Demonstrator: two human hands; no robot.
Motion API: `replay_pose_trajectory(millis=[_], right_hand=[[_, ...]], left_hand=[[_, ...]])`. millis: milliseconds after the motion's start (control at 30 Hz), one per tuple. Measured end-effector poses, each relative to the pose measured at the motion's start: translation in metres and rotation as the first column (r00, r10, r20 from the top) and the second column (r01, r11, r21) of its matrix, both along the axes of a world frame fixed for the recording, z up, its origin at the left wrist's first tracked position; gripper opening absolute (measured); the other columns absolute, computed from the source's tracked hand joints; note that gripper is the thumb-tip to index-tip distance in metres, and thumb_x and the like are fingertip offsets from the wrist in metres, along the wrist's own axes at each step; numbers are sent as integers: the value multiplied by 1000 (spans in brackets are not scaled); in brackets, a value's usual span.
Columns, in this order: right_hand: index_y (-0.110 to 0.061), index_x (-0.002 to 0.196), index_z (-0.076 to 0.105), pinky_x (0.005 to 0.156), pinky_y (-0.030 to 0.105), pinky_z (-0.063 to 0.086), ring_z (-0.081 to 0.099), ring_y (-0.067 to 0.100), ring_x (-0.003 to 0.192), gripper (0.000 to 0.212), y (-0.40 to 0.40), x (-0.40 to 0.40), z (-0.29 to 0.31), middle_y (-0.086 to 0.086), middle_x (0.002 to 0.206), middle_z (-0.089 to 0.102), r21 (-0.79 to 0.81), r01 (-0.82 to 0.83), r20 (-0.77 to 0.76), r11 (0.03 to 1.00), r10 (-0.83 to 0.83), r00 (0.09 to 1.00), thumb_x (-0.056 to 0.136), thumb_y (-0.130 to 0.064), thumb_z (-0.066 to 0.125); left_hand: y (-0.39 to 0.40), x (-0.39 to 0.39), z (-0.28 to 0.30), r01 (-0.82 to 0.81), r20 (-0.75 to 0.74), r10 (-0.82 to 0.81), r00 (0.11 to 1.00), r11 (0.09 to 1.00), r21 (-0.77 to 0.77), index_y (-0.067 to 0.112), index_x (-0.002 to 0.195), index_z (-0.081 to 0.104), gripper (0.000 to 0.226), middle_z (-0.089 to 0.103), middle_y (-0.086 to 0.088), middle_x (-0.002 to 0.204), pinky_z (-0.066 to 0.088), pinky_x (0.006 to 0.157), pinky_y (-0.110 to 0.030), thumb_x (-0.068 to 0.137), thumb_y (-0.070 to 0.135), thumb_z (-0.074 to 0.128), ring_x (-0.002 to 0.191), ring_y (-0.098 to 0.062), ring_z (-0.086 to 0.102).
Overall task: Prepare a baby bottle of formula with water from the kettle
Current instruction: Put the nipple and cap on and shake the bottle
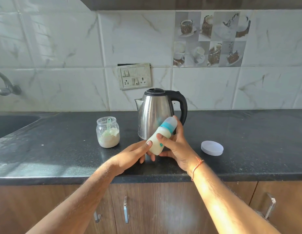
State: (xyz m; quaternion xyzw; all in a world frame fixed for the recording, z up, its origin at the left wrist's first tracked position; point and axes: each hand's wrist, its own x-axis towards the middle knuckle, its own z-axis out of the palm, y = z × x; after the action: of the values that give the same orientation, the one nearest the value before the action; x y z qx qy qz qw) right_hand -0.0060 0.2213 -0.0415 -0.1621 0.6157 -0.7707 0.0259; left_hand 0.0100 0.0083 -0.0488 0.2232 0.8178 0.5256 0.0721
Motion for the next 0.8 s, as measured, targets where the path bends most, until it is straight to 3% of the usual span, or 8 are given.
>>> replay_pose_trajectory(millis=[100, 167, 300, 433, 567, 700, 733, 800], right_hand=[[-51, 155, 30, 75, 50, 68, 81, 33, 105, 87, 4, 0, 1, 9, 135, 65, -253, 200, 66, 947, -190, 980, 91, -30, 84], [-44, 153, 34, 72, 51, 68, 82, 33, 101, 79, 12, 1, 2, 11, 136, 63, -346, 297, 107, 890, -277, 955, 94, -26, 84], [-51, 146, 41, 76, 57, 68, 79, 39, 111, 86, 5, 5, -1, 15, 140, 64, -143, 185, 45, 972, -181, 982, 81, -28, 94], [-45, 142, 39, 72, 53, 69, 70, 41, 126, 76, 11, -9, -4, 8, 146, 55, -538, 529, 238, 657, -483, 842, 91, -22, 90], [-48, 140, 46, 72, 57, 68, 76, 40, 116, 75, 3, -2, -5, 14, 142, 62, -162, 243, 71, 956, -234, 970, 88, -20, 92], [-40, 140, 39, 69, 54, 69, 73, 39, 121, 72, 11, -12, -3, 11, 143, 58, -525, 546, 269, 653, -482, 834, 91, -22, 89], [-39, 140, 39, 69, 55, 68, 74, 40, 120, 71, 14, -12, -1, 13, 144, 58, -519, 526, 273, 674, -453, 849, 92, -24, 89], [-42, 140, 43, 70, 59, 68, 78, 41, 112, 70, 9, -5, -2, 16, 141, 62, -280, 343, 152, 897, -312, 938, 91, -23, 90]], left_hand=[[2, -2, -4, -76, -56, 76, 996, 997, 1, 39, 148, 56, 80, 73, 20, 97, 52, 87, -26, 79, 80, 65, 86, -1, 65], [5, -3, -6, -141, -118, 134, 984, 989, -51, 41, 159, 46, 97, 72, 17, 111, 55, 89, -26, 74, 82, 70, 93, -14, 69], [6, -3, -7, -194, -177, 175, 969, 976, -100, 43, 167, 33, 114, 63, 21, 134, 56, 91, -22, 69, 87, 70, 102, -16, 71], [5, -3, -8, -226, -184, 201, 962, 966, -126, 41, 173, 25, 132, 58, 27, 139, 50, 100, -20, 64, 99, 70, 114, -4, 69], [6, -2, -9, -226, -179, 204, 963, 967, -115, 39, 173, 28, 128, 59, 25, 139, 54, 108, -28, 66, 89, 76, 120, -5, 65], [6, -1, -6, -236, -174, 212, 962, 963, -128, 43, 173, 27, 125, 58, 27, 139, 51, 102, -23, 67, 92, 72, 123, -3, 64], [5, -1, -6, -239, -173, 217, 961, 963, -124, 42, 173, 27, 126, 58, 28, 139, 50, 100, -21, 67, 92, 72, 123, -3, 64], [5, -3, -8, -243, -162, 224, 961, 964, -107, 40, 173, 28, 126, 61, 28, 138, 49, 99, -19, 67, 90, 75, 123, -3, 64]])
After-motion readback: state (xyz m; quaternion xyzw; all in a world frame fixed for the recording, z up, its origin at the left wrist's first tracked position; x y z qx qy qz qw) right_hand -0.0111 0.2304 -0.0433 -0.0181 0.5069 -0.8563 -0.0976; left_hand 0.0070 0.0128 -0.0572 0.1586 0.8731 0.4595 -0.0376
